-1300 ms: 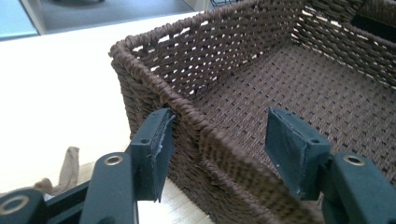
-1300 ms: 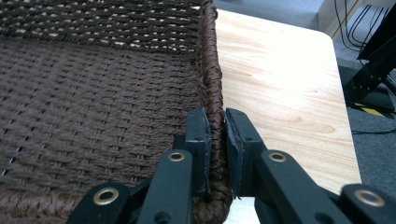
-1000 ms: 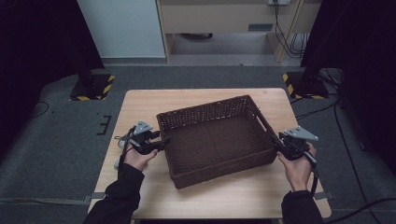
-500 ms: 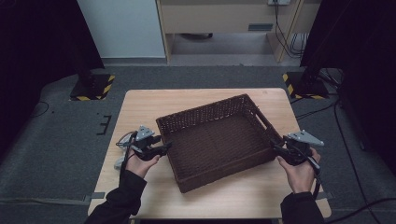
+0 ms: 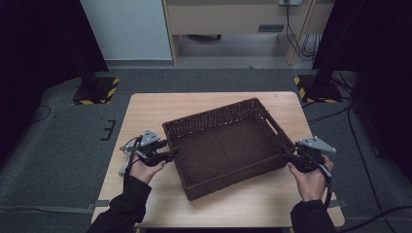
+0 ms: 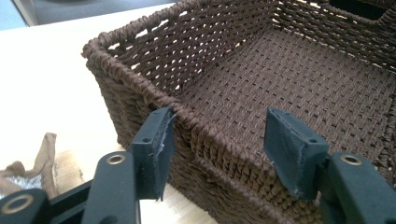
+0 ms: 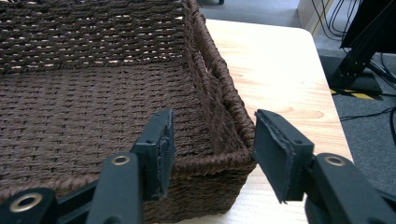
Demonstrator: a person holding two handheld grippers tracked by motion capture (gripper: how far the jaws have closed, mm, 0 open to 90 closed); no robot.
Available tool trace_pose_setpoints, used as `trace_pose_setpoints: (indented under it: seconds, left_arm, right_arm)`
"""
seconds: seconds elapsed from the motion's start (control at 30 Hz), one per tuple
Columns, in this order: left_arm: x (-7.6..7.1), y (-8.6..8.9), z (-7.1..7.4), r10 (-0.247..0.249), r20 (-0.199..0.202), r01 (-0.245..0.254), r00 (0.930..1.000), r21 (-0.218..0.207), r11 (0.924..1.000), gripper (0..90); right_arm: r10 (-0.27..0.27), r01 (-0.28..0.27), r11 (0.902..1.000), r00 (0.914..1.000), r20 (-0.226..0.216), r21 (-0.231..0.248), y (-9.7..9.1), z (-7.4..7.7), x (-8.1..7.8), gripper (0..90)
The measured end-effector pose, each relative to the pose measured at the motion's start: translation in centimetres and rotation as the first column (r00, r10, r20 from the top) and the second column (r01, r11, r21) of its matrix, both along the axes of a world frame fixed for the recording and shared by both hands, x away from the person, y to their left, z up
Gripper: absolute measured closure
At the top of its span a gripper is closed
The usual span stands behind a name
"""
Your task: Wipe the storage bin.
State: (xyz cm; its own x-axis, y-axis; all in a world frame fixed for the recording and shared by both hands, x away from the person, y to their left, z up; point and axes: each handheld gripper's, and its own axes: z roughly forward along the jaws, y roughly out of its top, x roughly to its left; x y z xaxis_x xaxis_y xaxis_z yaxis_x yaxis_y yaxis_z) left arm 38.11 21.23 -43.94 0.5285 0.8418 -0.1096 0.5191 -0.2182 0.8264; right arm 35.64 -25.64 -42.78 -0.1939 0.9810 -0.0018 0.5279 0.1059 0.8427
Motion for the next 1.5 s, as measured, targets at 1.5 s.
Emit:
trace_pose_setpoints:
  seconds: [1.5]
  left_arm:
    - [1.1,2.1,0.8,0.028,0.043,-0.027,0.9987,-0.019,0.9995,35.1]
  right_arm:
    - [0.014,-0.014,0.9999,0.9994,0.033,-0.001,1.1,-1.2,1.6,43.4]
